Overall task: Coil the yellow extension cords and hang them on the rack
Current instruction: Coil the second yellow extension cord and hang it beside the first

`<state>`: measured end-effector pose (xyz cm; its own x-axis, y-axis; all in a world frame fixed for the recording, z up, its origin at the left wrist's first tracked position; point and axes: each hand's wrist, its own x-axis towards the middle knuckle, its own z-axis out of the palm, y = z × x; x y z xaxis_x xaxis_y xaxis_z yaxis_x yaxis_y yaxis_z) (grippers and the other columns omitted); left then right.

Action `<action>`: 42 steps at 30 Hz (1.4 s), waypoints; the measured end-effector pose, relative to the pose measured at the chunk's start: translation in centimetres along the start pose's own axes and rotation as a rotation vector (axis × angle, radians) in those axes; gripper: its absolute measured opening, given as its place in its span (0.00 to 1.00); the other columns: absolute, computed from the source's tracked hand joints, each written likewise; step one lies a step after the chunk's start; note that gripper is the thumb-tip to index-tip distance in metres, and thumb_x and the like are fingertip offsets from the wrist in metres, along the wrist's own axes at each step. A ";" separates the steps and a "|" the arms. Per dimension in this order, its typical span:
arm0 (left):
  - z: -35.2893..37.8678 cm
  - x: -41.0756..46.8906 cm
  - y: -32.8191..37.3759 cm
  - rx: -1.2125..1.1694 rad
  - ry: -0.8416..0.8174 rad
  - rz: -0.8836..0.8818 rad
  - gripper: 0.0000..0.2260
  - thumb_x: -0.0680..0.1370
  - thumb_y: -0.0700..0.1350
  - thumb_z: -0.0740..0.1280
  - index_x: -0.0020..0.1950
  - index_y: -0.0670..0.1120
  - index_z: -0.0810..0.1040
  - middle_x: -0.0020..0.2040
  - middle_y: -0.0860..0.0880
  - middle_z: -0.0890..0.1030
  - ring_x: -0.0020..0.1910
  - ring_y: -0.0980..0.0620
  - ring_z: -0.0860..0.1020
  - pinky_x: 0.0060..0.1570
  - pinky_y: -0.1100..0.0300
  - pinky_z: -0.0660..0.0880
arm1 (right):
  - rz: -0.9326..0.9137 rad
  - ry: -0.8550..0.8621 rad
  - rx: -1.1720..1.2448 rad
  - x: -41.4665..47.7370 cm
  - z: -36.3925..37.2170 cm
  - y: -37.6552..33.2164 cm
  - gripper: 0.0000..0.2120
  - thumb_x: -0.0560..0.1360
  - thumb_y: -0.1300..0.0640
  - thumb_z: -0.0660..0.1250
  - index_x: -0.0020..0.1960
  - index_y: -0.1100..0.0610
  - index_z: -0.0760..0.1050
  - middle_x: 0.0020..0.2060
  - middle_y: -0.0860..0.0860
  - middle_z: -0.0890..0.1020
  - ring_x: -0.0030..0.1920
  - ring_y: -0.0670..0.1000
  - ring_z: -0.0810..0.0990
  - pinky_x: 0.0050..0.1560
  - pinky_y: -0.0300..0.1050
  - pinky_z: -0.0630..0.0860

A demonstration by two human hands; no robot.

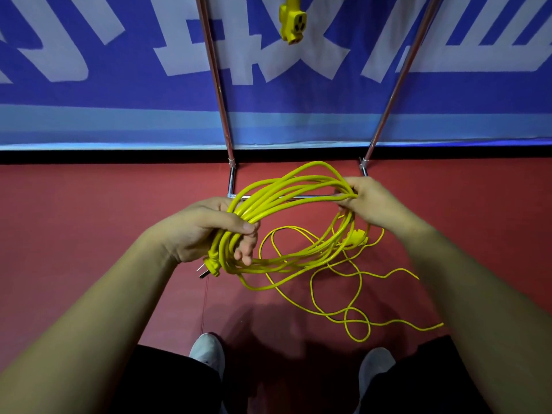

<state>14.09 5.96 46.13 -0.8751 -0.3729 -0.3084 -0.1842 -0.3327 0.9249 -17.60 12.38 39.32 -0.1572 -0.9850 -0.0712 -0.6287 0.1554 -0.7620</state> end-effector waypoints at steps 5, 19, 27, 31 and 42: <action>0.1 0.2 0.4 -0.168 -0.078 -0.003 0.15 0.69 0.48 0.76 0.48 0.39 0.79 0.21 0.54 0.63 0.16 0.59 0.60 0.21 0.67 0.56 | 0.021 0.007 0.047 0.4 0.2 0.1 0.08 0.75 0.63 0.69 0.40 0.53 0.77 0.31 0.51 0.82 0.31 0.46 0.77 0.35 0.48 0.74; -2.9 -0.1 1.7 -0.456 0.080 0.259 0.07 0.76 0.46 0.67 0.42 0.45 0.72 0.21 0.57 0.63 0.14 0.62 0.62 0.23 0.62 0.52 | 0.200 -0.137 0.127 -0.5 0.9 3.7 0.12 0.75 0.59 0.70 0.39 0.67 0.75 0.34 0.52 0.84 0.36 0.50 0.77 0.38 0.43 0.70; -2.6 0.4 1.8 -0.406 0.293 0.279 0.07 0.79 0.44 0.59 0.41 0.47 0.70 0.22 0.55 0.65 0.17 0.60 0.63 0.23 0.65 0.56 | 0.374 -0.091 0.279 -0.9 5.1 1.6 0.04 0.78 0.61 0.66 0.45 0.60 0.72 0.29 0.55 0.77 0.24 0.47 0.74 0.25 0.37 0.70; -2.2 1.1 1.6 -0.301 0.416 0.270 0.02 0.74 0.39 0.65 0.46 0.42 0.74 0.25 0.50 0.69 0.20 0.55 0.66 0.24 0.66 0.59 | 0.096 -0.211 -0.145 -1.0 4.3 -3.1 0.06 0.73 0.60 0.71 0.39 0.62 0.81 0.24 0.44 0.73 0.22 0.38 0.69 0.29 0.35 0.65; 2.0 2.0 0.1 -0.177 0.101 -0.091 0.10 0.75 0.44 0.64 0.50 0.39 0.73 0.34 0.37 0.82 0.24 0.46 0.79 0.26 0.58 0.76 | -0.191 -0.357 0.483 -2.9 2.1 -10.6 0.04 0.74 0.61 0.69 0.48 0.59 0.80 0.26 0.51 0.72 0.27 0.45 0.64 0.27 0.37 0.59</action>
<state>11.47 6.91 46.03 -0.8077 -0.4159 -0.4179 -0.1717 -0.5122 0.8415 -8.89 13.41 46.27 0.2399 -0.9694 -0.0520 -0.1922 0.0051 -0.9813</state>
